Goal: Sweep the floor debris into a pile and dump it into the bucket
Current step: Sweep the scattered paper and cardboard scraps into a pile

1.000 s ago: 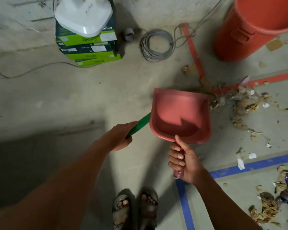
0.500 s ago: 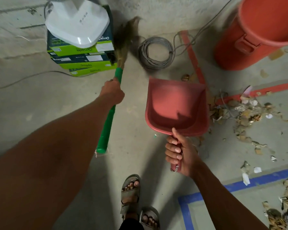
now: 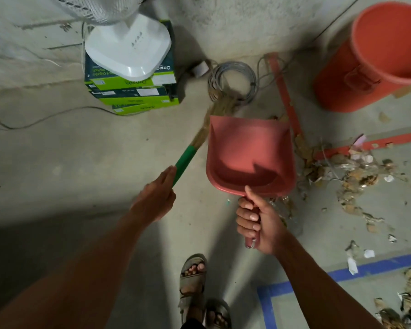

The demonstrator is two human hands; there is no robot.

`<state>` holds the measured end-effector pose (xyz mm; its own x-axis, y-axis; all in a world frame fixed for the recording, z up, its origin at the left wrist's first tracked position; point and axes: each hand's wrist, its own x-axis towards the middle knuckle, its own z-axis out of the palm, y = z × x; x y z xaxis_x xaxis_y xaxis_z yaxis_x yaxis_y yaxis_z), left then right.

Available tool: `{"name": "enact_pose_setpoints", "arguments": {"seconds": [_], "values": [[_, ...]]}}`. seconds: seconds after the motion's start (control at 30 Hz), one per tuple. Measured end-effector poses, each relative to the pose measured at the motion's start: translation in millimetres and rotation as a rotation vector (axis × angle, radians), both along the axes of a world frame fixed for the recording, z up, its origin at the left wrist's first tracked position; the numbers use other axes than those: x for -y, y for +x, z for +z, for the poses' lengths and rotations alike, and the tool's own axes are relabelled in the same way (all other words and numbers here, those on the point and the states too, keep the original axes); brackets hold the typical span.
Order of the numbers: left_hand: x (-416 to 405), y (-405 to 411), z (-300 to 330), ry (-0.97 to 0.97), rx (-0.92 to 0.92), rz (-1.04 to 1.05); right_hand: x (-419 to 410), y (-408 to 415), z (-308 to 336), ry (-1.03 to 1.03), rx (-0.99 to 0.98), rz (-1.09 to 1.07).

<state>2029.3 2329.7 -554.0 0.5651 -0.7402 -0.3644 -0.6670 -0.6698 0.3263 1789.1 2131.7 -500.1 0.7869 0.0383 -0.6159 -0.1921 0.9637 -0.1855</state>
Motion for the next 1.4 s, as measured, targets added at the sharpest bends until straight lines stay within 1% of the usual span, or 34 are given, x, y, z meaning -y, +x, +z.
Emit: {"name": "enact_pose_setpoints", "arguments": {"seconds": [0.13,0.23,0.4,0.5,0.57,0.6,0.77,0.83,0.9,1.0,1.1,1.2,1.3,1.4], "values": [[49.7,44.1,15.9,-0.119,0.068,0.069,12.2,5.7,0.3,-0.007,0.019,-0.037],[91.6,73.9,22.3,-0.114,0.097,0.113,11.4,5.8,-5.8,-0.007,-0.002,-0.047],[150.5,101.7,25.7,0.018,0.057,0.219,3.1,0.9,-23.7,-0.004,-0.067,-0.062],[164.2,109.0,18.3,0.174,0.043,0.14,-0.8,-1.2,-31.7,-0.026,-0.11,-0.068],[159.9,104.4,12.1,0.252,0.021,0.079,-2.6,-1.9,-33.0,-0.032,-0.125,-0.076],[153.5,98.6,7.2,0.268,-0.001,0.08,-3.3,-2.3,-33.5,-0.028,-0.127,-0.08],[80.4,49.6,-1.6,0.273,-0.138,0.062,-9.8,-1.0,-20.1,-0.028,-0.133,-0.072],[43.4,31.4,5.4,0.219,-0.148,0.058,-9.8,1.3,-8.4,-0.033,-0.133,-0.055],[15.3,15.2,15.8,0.109,-0.121,0.069,-7.7,3.4,2.2,-0.043,-0.125,-0.044],[9.4,11.6,26.2,-0.018,-0.051,0.106,-0.9,5.8,11.1,-0.045,-0.094,-0.033],[42.3,38.8,25.6,-0.069,0.019,0.107,7.4,8.9,11.6,-0.04,-0.066,-0.043],[104.8,75.8,28.0,-0.057,0.071,0.124,12.9,12.3,6.0,-0.042,-0.061,-0.055],[180.2,115.2,28.5,0.096,0.06,0.19,16.1,14.3,-13.3,-0.036,-0.051,-0.058],[225.8,140.3,19.9,0.243,0.127,0.151,17.0,14.0,-35.6,-0.016,-0.031,-0.046]]}}
